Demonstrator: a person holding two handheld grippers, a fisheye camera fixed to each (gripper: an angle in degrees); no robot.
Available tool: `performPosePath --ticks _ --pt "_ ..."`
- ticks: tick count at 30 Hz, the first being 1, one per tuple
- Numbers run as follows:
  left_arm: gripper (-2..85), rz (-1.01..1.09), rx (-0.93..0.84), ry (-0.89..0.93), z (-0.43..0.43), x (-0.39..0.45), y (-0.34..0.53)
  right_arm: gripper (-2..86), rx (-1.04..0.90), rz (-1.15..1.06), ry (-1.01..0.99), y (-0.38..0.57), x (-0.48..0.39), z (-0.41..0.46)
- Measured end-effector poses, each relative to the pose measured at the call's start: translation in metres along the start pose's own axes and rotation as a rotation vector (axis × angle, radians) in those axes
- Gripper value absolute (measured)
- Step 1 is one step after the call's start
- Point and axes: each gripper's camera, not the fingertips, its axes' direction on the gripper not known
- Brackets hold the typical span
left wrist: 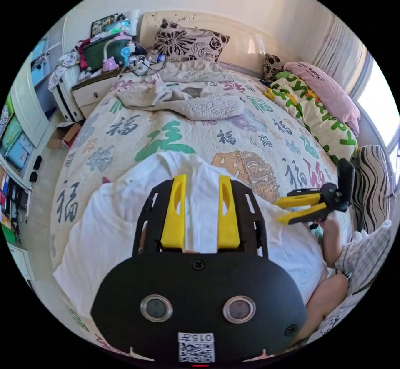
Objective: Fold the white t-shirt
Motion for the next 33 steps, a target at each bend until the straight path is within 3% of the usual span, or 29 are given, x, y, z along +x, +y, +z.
performPosePath --ticks 5,9,15,19,22,25,28,33 --pt "2.2 -0.006 -0.079 0.08 0.042 -0.009 -0.04 3.2 0.024 0.039 -0.016 0.01 0.011 0.027" --pt "3.2 0.056 -0.138 -0.022 0.036 -0.005 -0.044 4.7 0.037 0.047 -0.049 0.019 0.018 0.042" --pt "6.2 0.022 0.008 -0.081 -0.071 -0.027 -0.005 5.9 0.304 -0.049 -0.093 0.043 -0.004 0.039" --pt "6.1 0.058 -0.141 0.026 -0.11 -0.04 0.044 5.5 0.053 -0.132 -0.204 0.034 -0.019 0.111" --pt "7.3 -0.001 -0.247 0.006 -0.103 -0.054 0.084 4.4 -0.117 -0.218 0.013 0.036 -0.046 0.163" --pt "7.2 -0.088 -0.17 -0.019 -0.134 -0.069 0.103 4.2 -0.115 -0.257 0.108 0.043 -0.062 0.189" --pt "7.3 -0.165 0.052 0.055 -0.223 -0.09 0.14 4.6 -0.103 -0.151 0.056 0.048 -0.056 0.198" --pt "9.0 -0.478 0.223 -0.149 -0.37 -0.176 0.279 4.6 -0.042 -0.216 0.163 0.054 -0.104 0.191"
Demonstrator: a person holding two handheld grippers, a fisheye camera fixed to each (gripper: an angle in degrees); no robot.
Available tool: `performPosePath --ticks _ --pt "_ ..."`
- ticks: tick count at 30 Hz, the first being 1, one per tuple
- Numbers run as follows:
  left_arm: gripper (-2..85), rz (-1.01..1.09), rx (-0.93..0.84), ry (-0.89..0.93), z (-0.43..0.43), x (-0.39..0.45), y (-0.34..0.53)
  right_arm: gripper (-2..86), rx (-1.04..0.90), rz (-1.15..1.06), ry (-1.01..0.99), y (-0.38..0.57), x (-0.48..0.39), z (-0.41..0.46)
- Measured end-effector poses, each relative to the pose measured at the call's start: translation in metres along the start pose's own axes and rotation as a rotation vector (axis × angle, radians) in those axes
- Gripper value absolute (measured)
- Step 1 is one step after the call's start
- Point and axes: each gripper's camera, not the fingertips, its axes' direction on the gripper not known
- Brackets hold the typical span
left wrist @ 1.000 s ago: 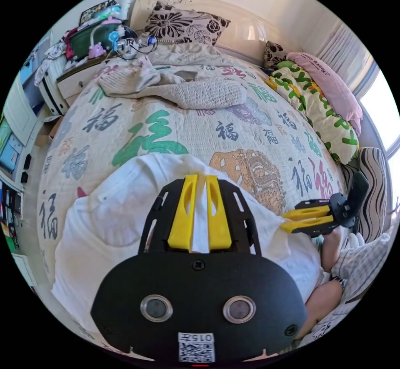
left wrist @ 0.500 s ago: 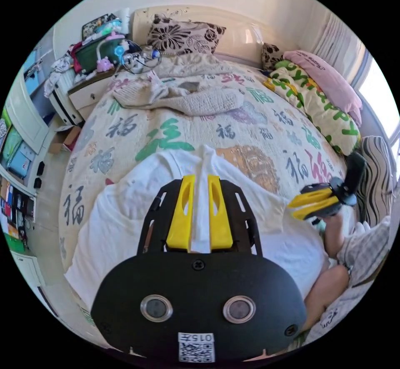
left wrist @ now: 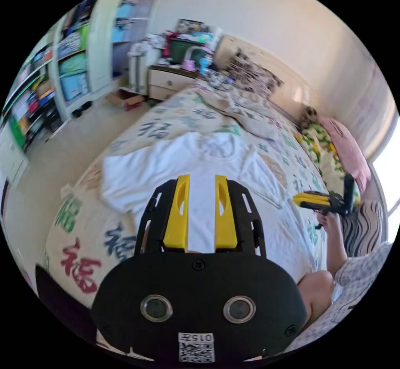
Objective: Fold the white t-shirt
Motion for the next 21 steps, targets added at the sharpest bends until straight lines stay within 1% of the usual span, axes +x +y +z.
performPosePath --ticks 2,3,5,6,8,10,12,14,15,17,19,20,21 --pt "10.1 -0.26 0.056 -0.034 -0.056 -0.093 0.04 5.0 -0.052 -0.085 -0.033 -0.025 -0.032 0.016" --pt "10.4 -0.311 0.059 -0.022 -0.068 -0.111 0.05 5.3 -0.064 -0.101 -0.053 -0.034 -0.041 0.022" --pt "10.3 -0.423 0.125 -0.001 -0.107 -0.148 0.091 6.6 -0.083 -0.214 -0.161 -0.075 -0.086 0.049" --pt "10.1 -0.429 0.14 -0.01 -0.114 -0.151 0.1 7.0 -0.084 -0.245 -0.183 -0.087 -0.099 0.057" --pt "9.4 -0.44 0.159 -0.045 -0.13 -0.161 0.12 8.6 -0.097 -0.323 -0.24 -0.142 -0.153 0.102" --pt "9.4 -0.457 0.208 -0.011 -0.139 -0.171 0.122 9.4 -0.108 -0.36 -0.247 -0.185 -0.194 0.142" --pt "9.8 -0.466 0.251 0.023 -0.143 -0.181 0.119 10.4 -0.128 -0.374 -0.208 -0.226 -0.23 0.187" --pt "10.6 -0.421 0.225 0.021 -0.141 -0.189 0.108 11.0 -0.21 -0.38 -0.15 -0.274 -0.271 0.255" --pt "10.8 -0.403 0.212 0.014 -0.14 -0.19 0.104 11.1 -0.234 -0.381 -0.118 -0.283 -0.28 0.274" --pt "11.5 -0.312 0.125 -0.025 -0.132 -0.191 0.093 9.3 -0.377 -0.412 0.033 -0.303 -0.303 0.351" --pt "11.9 -0.278 0.069 -0.069 -0.13 -0.192 0.093 5.7 -0.466 -0.402 0.112 -0.306 -0.303 0.39" --pt "11.8 -0.276 0.077 -0.07 -0.132 -0.195 0.096 2.5 -0.422 -0.374 0.095 -0.307 -0.294 0.39" --pt "11.8 -0.279 0.088 -0.056 -0.134 -0.196 0.097 2.3 -0.387 -0.35 0.059 -0.307 -0.287 0.385"
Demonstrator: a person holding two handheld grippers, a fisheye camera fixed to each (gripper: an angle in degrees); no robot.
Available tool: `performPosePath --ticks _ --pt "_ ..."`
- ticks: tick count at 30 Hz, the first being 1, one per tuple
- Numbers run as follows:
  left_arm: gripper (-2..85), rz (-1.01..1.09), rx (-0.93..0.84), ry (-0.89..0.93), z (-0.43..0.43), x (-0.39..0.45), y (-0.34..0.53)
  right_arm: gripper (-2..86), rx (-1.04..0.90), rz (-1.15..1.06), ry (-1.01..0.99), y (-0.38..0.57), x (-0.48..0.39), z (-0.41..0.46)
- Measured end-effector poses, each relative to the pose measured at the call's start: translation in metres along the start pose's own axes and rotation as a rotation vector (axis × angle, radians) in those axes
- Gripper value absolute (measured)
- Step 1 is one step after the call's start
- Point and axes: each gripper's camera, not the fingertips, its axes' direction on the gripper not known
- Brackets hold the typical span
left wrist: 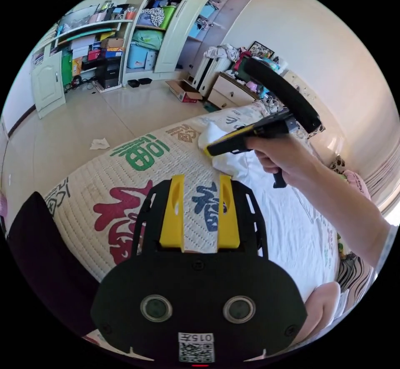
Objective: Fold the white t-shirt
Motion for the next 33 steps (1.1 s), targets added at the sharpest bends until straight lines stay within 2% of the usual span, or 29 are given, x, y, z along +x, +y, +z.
performPosePath --ticks 4,6,10,12,16,21,23,25,27,31,33 --pt "11.6 0.018 -0.001 0.127 -0.009 -0.002 -0.005 1.8 0.337 0.211 -0.503 0.078 0.089 -0.031" --pt "11.6 0.039 -0.014 0.153 -0.008 0.002 -0.006 2.5 0.344 0.345 -0.62 0.115 0.128 -0.016" --pt "11.8 0.085 -0.084 0.23 0.005 0.021 -0.01 8.6 0.221 0.529 -0.48 0.177 0.178 0.014" --pt "11.9 0.12 -0.102 0.263 0.007 0.034 -0.01 10.7 0.245 0.539 -0.44 0.188 0.19 0.004" --pt "11.5 0.254 -0.092 0.223 0.0 0.072 -0.012 12.3 0.243 0.335 -0.269 0.151 0.165 -0.016" --pt "9.7 0.354 -0.091 0.185 0.004 0.11 -0.012 12.7 -0.008 0.017 -0.108 0.068 0.098 0.039" --pt "7.9 0.376 -0.16 0.16 0.016 0.121 -0.006 8.1 -0.128 -0.045 -0.049 0.046 0.089 0.071" --pt "3.0 0.366 -0.144 0.14 0.011 0.124 -0.002 3.1 -0.15 -0.052 -0.01 0.039 0.092 0.078" --pt "0.7 0.328 -0.084 0.129 -0.002 0.121 0.002 1.2 -0.095 -0.01 -0.029 0.038 0.105 0.068" --pt "-0.5 0.198 0.039 0.179 -0.036 0.098 0.004 0.3 0.147 0.193 -0.223 0.06 0.164 0.023" --pt "-0.6 0.226 0.08 0.218 -0.051 0.101 0.005 0.3 0.257 0.271 -0.304 0.084 0.191 0.005"
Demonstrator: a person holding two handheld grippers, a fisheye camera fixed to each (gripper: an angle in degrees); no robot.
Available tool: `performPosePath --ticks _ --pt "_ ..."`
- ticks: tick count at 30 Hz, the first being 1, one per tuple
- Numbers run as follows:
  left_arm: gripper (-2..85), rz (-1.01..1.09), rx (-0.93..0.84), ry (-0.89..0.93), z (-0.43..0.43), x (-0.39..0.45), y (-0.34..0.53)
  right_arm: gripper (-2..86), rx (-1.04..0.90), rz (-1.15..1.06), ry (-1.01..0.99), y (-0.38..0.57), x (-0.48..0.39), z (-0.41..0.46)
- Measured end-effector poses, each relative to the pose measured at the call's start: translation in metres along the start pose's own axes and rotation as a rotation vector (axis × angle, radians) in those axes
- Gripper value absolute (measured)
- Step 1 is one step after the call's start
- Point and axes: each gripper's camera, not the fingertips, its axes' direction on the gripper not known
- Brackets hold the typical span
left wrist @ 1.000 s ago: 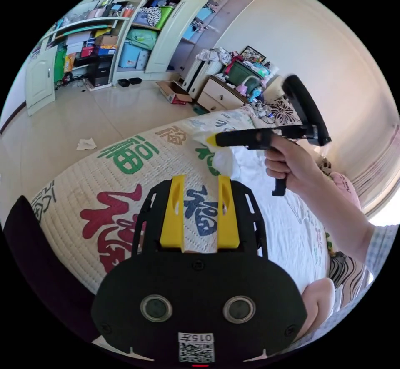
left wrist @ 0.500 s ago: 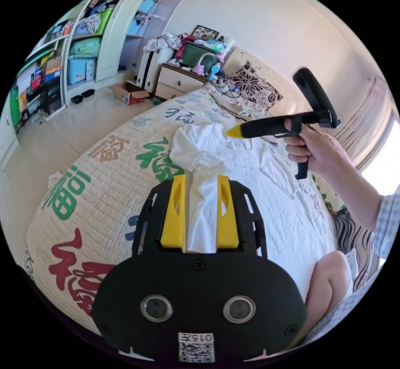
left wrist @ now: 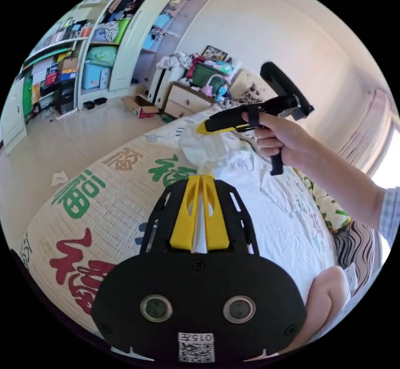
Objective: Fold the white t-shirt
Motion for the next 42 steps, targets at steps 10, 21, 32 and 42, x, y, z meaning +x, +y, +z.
performPosePath --ticks 10,21,32,42 --pt "2.9 0.498 -0.192 -0.025 0.029 0.106 0.013 0.5 0.08 0.495 -0.134 0.184 0.16 -0.024" --pt "6.2 0.503 -0.379 -0.023 0.098 0.146 0.01 0.6 0.104 0.437 -0.128 0.213 0.179 -0.043" --pt "2.2 0.612 -0.499 0.212 0.096 0.13 -0.004 5.9 -0.056 0.355 0.015 0.225 0.19 -0.072" --pt "6.9 0.06 -0.424 0.252 0.132 0.024 -0.036 10.3 -0.087 0.205 0.015 0.097 0.173 -0.042"
